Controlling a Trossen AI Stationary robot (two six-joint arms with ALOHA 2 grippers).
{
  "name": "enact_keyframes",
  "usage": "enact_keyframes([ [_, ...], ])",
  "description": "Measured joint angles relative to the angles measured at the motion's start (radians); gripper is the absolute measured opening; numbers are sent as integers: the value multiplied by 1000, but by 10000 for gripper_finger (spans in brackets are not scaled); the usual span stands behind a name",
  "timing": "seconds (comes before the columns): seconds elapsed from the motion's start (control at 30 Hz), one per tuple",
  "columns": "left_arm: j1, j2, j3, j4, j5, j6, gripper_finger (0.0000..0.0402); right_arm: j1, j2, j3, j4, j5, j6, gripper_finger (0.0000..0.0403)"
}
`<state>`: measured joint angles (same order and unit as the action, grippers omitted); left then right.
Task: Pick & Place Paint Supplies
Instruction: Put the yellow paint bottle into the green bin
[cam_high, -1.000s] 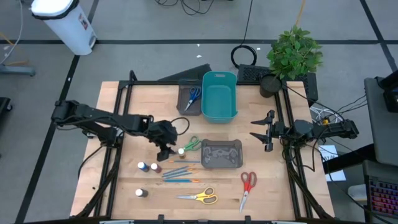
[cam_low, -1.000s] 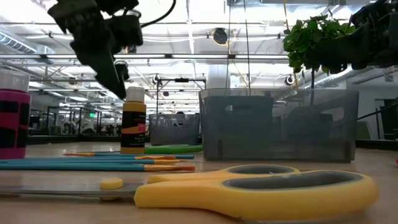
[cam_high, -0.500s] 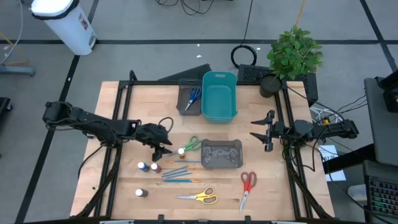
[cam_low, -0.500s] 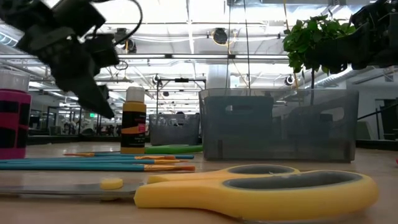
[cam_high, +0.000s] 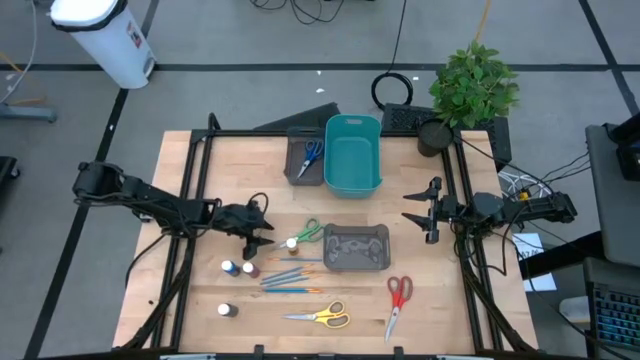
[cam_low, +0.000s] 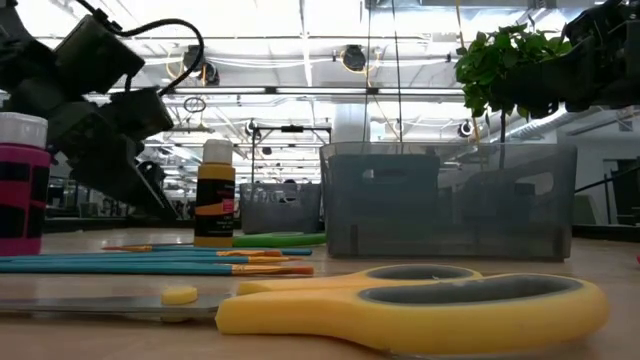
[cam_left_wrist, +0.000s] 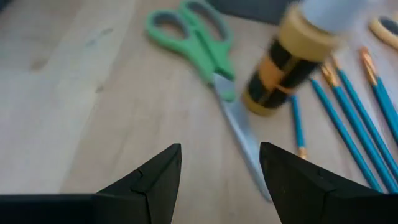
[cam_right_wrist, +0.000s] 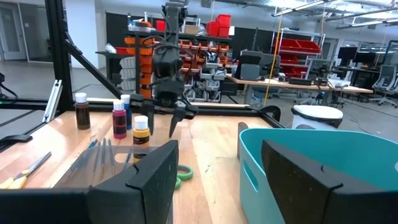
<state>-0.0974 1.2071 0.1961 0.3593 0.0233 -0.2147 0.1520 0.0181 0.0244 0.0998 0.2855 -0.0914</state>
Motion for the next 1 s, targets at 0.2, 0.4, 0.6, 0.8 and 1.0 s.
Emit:
enact_keyframes([
  [0.2,-52,65,0,155,-4,65,225,0,0,0,0,0,-1,222],
  [0.4,-77,163,3,280,-77,90,225,0,0,0,0,0,-2,222],
  [0.6,-77,256,5,423,-69,109,225,0,0,0,0,0,-3,222],
  [0.8,-78,313,6,532,-14,151,225,0,0,0,0,0,-3,222],
  [1.0,-78,362,40,533,2,164,225,0,0,0,0,0,-3,222],
])
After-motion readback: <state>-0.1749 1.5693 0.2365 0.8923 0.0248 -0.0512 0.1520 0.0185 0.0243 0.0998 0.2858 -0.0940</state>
